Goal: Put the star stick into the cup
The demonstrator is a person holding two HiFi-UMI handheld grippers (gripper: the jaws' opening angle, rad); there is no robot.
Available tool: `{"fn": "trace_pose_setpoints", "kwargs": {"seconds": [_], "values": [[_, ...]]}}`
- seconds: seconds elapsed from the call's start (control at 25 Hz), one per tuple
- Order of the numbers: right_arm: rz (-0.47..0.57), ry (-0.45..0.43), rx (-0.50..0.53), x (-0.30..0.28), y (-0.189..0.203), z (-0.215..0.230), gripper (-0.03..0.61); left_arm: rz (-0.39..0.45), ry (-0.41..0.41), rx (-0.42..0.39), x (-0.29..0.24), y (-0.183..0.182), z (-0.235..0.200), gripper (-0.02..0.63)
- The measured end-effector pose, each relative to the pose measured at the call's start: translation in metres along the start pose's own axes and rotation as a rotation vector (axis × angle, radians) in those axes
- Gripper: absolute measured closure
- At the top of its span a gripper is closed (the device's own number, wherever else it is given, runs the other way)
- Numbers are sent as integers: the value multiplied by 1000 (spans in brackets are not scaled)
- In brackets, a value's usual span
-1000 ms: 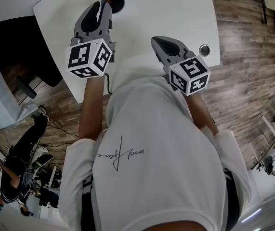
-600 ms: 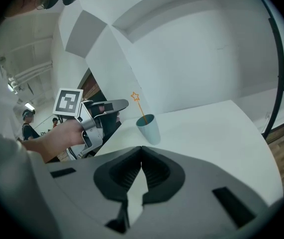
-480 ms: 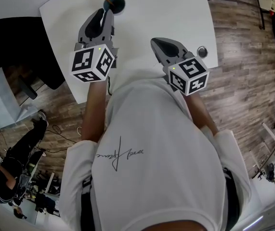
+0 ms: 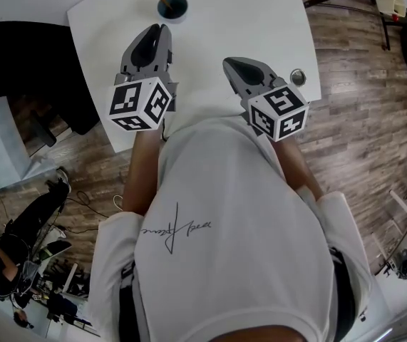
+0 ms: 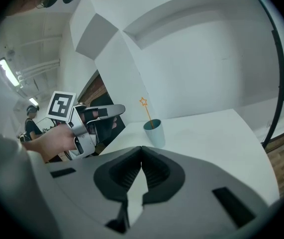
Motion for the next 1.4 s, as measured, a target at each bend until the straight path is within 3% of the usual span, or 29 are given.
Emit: {"fn": "trace_pose_setpoints", "kwargs": {"seconds": [0.4,1.4], "values": [[35,-10,28,12,-6,-10,569,2,14,40,27,7,18,560],[57,-53,106,19,1,-48,569,-48,30,42,91,41,30,591]]}}
Point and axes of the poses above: the fingertips, and each gripper's own axes: x backward along the fingers, z to its right, y out of its underside, the point moved 1 cm from there along x, backward along the fingers, and after that the axes turned 4 degrees about z, right-handed, at the moved point
